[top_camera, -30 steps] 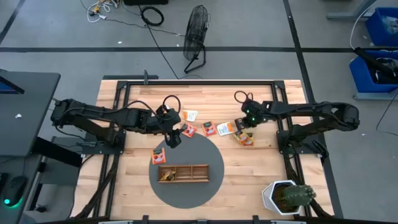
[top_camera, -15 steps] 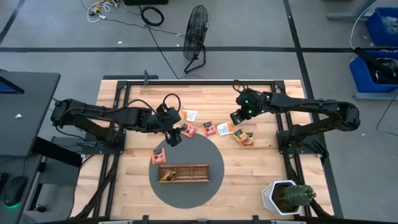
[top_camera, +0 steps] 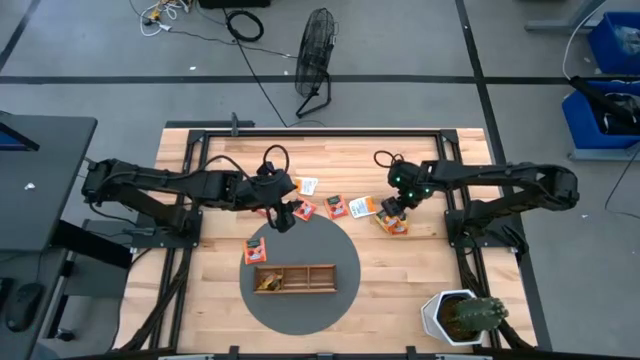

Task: Pick & Place Tea
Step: Put the yellow tea bag into the left section of the wooden organizer

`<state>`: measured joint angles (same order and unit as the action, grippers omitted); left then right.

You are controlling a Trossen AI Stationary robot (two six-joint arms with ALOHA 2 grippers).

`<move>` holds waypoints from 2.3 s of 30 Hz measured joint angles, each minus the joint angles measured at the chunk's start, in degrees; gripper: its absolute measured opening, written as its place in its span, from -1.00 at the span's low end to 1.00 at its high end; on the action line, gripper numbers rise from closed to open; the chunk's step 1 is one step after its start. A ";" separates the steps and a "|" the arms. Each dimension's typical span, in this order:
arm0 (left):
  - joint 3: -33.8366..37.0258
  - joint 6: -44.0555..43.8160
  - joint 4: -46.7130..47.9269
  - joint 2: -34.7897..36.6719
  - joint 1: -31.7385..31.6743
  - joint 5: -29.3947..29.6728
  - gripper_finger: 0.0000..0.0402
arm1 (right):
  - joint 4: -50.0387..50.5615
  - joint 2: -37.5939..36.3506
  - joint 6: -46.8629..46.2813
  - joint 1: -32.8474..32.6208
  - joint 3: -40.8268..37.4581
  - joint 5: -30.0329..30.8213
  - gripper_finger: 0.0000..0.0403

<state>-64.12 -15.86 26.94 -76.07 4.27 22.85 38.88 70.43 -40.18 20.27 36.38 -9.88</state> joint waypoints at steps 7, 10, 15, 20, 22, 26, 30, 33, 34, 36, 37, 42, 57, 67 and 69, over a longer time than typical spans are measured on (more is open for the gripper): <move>0.00 0.00 -0.15 0.00 0.00 0.00 0.08 | -5.90 2.31 -1.99 -1.40 -2.03 0.05 0.11; 0.00 -0.22 -0.13 0.00 0.00 -0.02 0.08 | -6.33 4.29 -1.20 -2.33 -2.03 0.44 0.05; 0.00 -0.35 -0.17 0.00 0.00 -0.02 0.08 | -6.33 8.96 0.16 -4.60 -2.05 4.31 -0.01; 0.00 -0.42 -0.17 0.00 0.02 -0.02 0.08 | -6.38 12.56 0.39 -5.98 -1.66 5.61 -0.09; 0.00 -0.46 -0.15 0.00 0.00 -0.02 0.08 | -6.32 12.81 0.65 -6.26 -1.68 6.42 -0.20; 0.00 -1.50 -0.15 0.00 0.00 -0.02 0.08 | -7.14 12.11 2.10 -6.38 -1.86 7.27 -0.62; 0.00 -1.51 -0.14 0.00 0.00 -0.02 0.08 | -7.86 10.53 4.35 -6.43 -1.90 6.86 -0.94; 0.00 -1.49 -0.13 0.00 0.01 -0.04 0.08 | -5.74 9.03 5.14 -6.43 -1.03 6.79 -0.96; 0.00 -1.49 -0.15 0.00 0.00 -0.02 0.08 | -5.08 8.26 5.91 -6.43 -0.30 6.78 -0.98; 0.00 -1.46 -0.11 0.00 0.02 -0.04 0.08 | -4.37 7.02 7.64 -6.43 1.67 6.70 -0.99; 0.00 -1.46 -0.12 0.00 0.02 -0.03 0.08 | -2.86 6.57 8.25 -6.43 2.65 6.71 -0.99; 0.00 0.10 -0.17 0.00 0.02 -0.04 0.08 | -0.01 4.13 13.40 -6.43 7.94 4.84 -0.99; 0.00 45.25 -16.19 0.00 2.14 -2.35 -0.01 | -26.44 3.54 10.03 -5.62 22.58 -27.83 -1.00; -0.02 52.61 -26.40 0.00 0.44 -9.06 -0.02 | -30.59 4.29 5.91 -7.14 22.89 -30.93 -1.00; -0.02 52.98 -26.44 0.00 0.04 -13.44 -0.02 | -32.87 5.24 4.61 -7.43 22.89 -31.60 -1.00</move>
<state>-64.14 37.12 0.50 -76.07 4.31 9.41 6.00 75.67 -35.56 12.84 59.27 -41.49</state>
